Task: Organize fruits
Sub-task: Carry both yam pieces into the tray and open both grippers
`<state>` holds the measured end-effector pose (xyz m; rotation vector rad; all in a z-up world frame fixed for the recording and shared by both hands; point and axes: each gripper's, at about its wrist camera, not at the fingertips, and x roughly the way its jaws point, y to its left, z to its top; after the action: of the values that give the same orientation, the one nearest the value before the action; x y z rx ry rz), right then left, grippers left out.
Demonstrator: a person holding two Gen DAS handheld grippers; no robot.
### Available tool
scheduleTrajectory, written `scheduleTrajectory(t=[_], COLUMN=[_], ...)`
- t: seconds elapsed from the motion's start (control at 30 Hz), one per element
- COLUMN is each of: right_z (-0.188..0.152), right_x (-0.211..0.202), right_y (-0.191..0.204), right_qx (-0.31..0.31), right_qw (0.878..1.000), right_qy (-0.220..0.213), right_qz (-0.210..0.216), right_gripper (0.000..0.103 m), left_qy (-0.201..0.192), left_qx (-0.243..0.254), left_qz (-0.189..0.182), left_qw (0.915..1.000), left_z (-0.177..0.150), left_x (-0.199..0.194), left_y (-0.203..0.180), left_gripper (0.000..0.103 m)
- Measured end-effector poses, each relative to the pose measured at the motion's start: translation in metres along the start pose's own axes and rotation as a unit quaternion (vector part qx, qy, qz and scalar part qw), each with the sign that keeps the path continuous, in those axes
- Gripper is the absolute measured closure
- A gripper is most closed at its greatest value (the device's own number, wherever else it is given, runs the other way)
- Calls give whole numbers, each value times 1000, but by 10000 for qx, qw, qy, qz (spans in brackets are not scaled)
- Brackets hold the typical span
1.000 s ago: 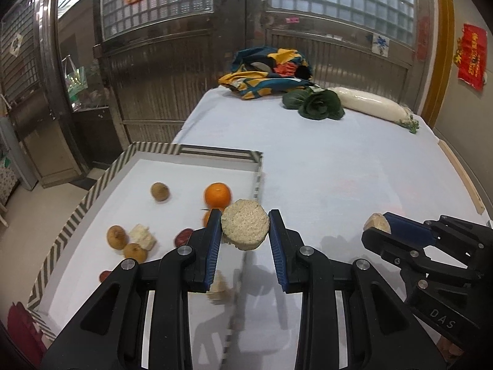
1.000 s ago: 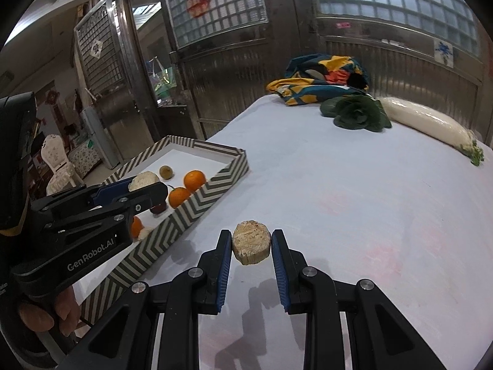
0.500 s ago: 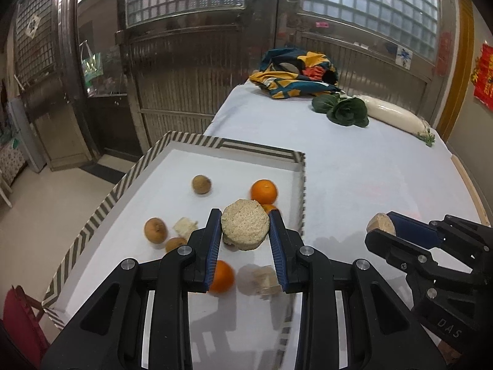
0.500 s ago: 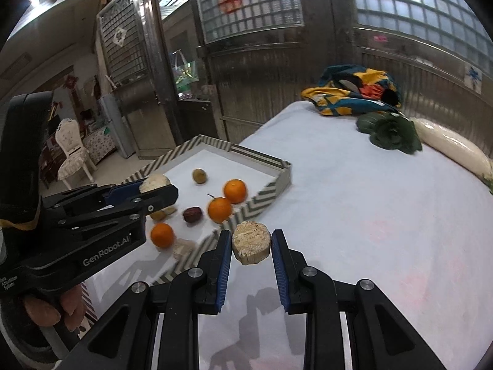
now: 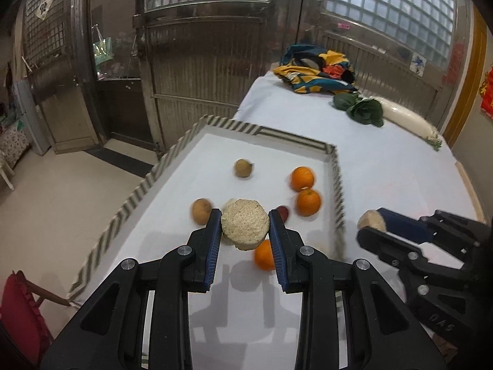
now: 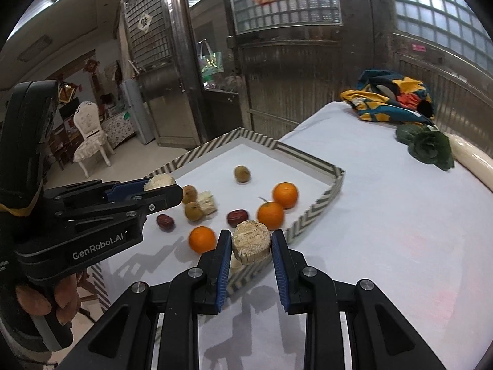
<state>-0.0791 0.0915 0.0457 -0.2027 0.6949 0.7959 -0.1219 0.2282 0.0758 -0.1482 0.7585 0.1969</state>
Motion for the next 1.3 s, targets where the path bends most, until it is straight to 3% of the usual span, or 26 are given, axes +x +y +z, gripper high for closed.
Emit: scheduleTrajectory(t=[0.27,0.63,1.3], right_z=[1,-9,-6], right_x=[17,48,77], right_y=[29,67,70], right_qx=[-315,-687,-878], right_qw=[9988,9925,9890], right_qy=[187,646,1021], right_qz=[314,775,609], right_gripper=[78,78,78], left_qy=[230,420,579], left_qx=[-201,-299,-286], left_qz=[335,375,395], left_qw=[9990,9980,9971], left_z=[-8,-15,-14], left_x=[13,28,41], left_y=[35,45,44], left_gripper=[73,74,74])
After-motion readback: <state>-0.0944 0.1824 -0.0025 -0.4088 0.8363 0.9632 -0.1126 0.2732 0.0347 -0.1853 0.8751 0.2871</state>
